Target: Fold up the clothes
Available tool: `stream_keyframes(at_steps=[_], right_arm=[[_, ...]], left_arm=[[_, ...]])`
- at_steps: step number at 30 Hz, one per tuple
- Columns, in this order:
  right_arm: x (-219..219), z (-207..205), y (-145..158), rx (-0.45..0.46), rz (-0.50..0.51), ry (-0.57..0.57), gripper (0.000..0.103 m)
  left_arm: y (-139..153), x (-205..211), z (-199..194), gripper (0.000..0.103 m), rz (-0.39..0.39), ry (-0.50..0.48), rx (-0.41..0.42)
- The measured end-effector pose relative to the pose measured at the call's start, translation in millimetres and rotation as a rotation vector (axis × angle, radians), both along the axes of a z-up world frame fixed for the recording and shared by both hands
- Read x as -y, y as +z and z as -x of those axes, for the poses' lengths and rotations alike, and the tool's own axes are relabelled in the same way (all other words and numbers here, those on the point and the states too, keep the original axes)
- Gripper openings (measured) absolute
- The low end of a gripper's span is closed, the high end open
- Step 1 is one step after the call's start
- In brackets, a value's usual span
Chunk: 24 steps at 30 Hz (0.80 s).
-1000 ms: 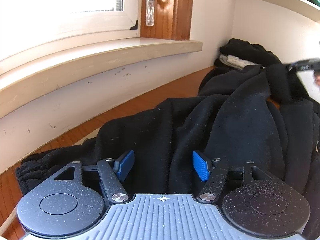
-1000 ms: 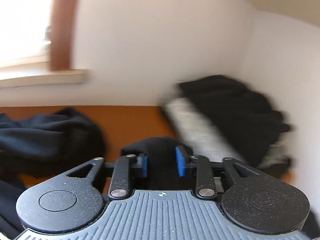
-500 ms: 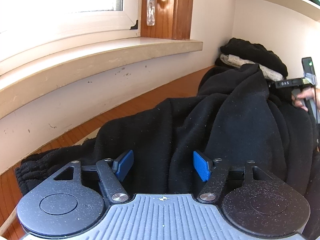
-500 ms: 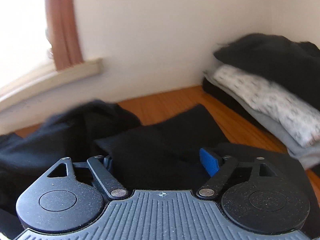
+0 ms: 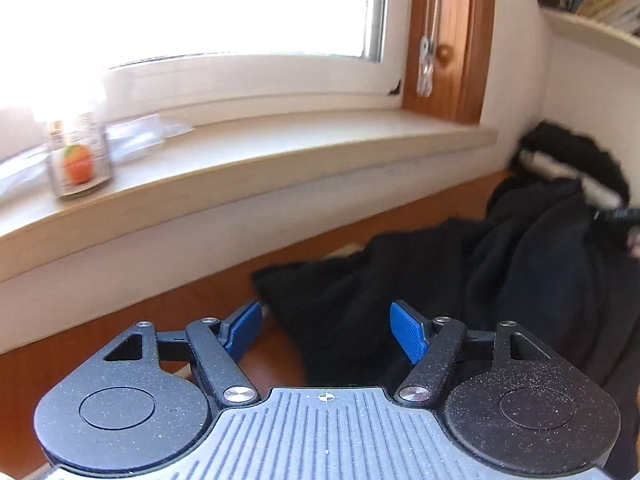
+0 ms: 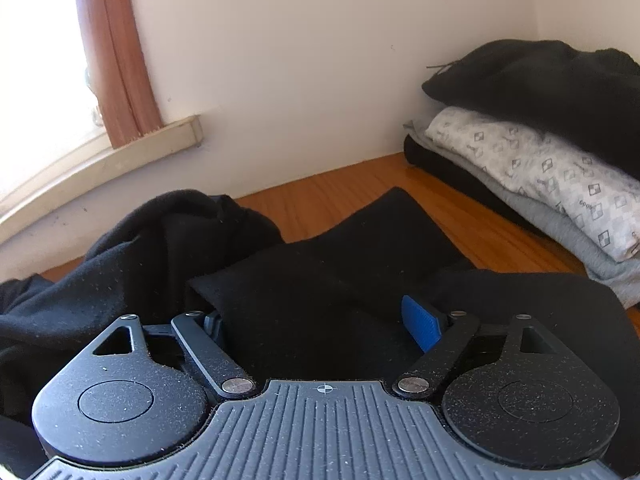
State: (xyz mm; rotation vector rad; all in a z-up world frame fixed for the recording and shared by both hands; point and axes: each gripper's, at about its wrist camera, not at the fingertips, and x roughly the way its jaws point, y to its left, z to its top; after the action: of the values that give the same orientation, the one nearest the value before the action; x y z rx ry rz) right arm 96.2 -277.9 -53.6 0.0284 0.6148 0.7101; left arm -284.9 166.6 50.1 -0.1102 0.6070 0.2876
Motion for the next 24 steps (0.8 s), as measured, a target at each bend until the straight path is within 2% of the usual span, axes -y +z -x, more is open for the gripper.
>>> stream_keyframes(at_steps=[8,10,13,18,19,20,21,22,24], right_arm=[[2.5,-0.3,0.9,-0.009,-0.018,-0.014,0.083],[2.5,-0.8,0.7,-0.011,-0.017,-0.013,0.083],[2.3,-1.5,0.6,-0.012,-0.012,-0.014,0.083],[2.1,-1.8,0.5,-0.012,-0.004,-0.019,0.083],[2.1,-1.9,0.6,-0.012,-0.005,-0.019,0.083],[2.3,-1.9,0.6,-0.013,-0.006,-0.019,0.083],[2.5,-2.0,0.6,-0.013,-0.007,-0.018,0.083],[2.7,-2.0,0.7,-0.014,-0.009,-0.018,0.083],[3.1,-1.9,0.8,-0.015,-0.013,-0.018,0.083]], left_arm=[[0.9,-4.7,28.1,0.074,0.019,0.048,-0.021],[4.4,-3.1,32.4,0.074,0.089,0.048,0.016],[3.7,9.8,27.4,0.074,0.151,0.028,0.020],[-7.5,32.2,23.5,0.074,0.201,0.006,-0.034],[-9.3,36.0,24.5,0.072,0.203,0.000,-0.039],[-11.2,38.5,26.0,0.066,0.196,-0.005,-0.051],[-13.1,40.3,27.8,0.050,0.184,-0.010,-0.068],[-14.5,41.4,29.9,0.044,0.157,-0.003,-0.086],[-13.1,39.3,35.9,0.042,0.082,0.026,-0.116]])
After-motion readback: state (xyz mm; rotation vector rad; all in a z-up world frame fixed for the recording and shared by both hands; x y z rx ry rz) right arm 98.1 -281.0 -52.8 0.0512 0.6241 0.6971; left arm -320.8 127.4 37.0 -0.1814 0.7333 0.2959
